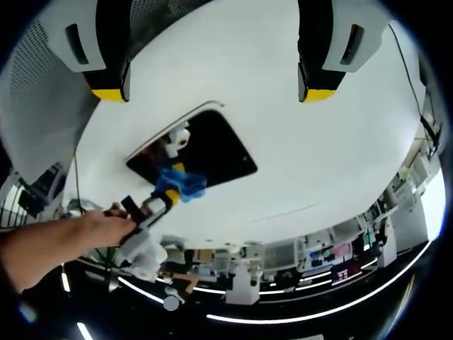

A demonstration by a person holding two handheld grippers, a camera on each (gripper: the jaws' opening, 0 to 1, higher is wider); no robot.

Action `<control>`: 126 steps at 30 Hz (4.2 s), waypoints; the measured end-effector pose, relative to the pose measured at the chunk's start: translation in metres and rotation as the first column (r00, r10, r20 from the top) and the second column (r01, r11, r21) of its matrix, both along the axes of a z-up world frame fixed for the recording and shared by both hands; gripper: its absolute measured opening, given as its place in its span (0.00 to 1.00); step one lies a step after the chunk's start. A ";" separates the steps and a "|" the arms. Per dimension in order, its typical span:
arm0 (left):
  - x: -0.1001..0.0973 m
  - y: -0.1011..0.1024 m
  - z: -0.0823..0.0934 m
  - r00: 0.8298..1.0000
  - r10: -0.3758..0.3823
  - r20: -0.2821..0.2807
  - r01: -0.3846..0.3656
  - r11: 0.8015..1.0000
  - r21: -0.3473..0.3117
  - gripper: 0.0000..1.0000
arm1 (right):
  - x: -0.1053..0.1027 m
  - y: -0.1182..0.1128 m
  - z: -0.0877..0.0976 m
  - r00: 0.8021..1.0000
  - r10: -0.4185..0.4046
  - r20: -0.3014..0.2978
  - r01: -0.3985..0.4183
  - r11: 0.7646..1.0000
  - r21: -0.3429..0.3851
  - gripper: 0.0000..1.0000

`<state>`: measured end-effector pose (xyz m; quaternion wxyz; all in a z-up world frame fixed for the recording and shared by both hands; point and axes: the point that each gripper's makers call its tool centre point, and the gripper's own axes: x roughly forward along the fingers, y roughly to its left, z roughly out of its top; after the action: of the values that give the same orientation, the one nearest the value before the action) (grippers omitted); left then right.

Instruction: Wipe the mirror surface with the cleaning cloth until all visible marks leave the cleaned area.

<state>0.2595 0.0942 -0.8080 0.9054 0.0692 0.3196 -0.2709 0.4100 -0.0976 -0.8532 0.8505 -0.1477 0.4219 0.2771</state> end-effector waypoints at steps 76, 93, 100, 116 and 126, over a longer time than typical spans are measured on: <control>-0.001 -0.008 0.009 1.000 -0.015 0.022 0.017 0.998 -0.066 0.99 | -0.101 -0.002 0.000 0.996 -0.042 -0.079 0.048 0.995 0.085 0.01; 0.000 -0.006 0.008 1.000 -0.001 0.018 0.002 0.999 -0.050 0.99 | -0.118 -0.004 -0.001 0.995 -0.028 -0.091 0.037 0.995 0.093 0.01; -0.001 -0.006 0.008 1.000 0.001 0.014 -0.001 0.999 -0.048 0.99 | -0.118 -0.004 -0.001 0.996 -0.025 -0.090 0.034 0.995 0.097 0.01; 0.000 -0.004 0.006 1.000 0.000 0.012 0.000 0.999 -0.038 0.99 | -0.118 -0.010 0.000 0.995 -0.019 -0.100 0.028 0.995 0.093 0.01; -0.001 -0.003 0.005 1.000 0.003 0.008 -0.003 0.999 -0.036 0.99 | -0.118 -0.017 -0.001 0.995 -0.017 -0.101 0.026 0.996 0.090 0.01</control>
<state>0.2587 0.0910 -0.8029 0.9081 0.0533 0.3110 -0.2751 0.2922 -0.1142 -0.8538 0.8371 -0.0899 0.4526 0.2940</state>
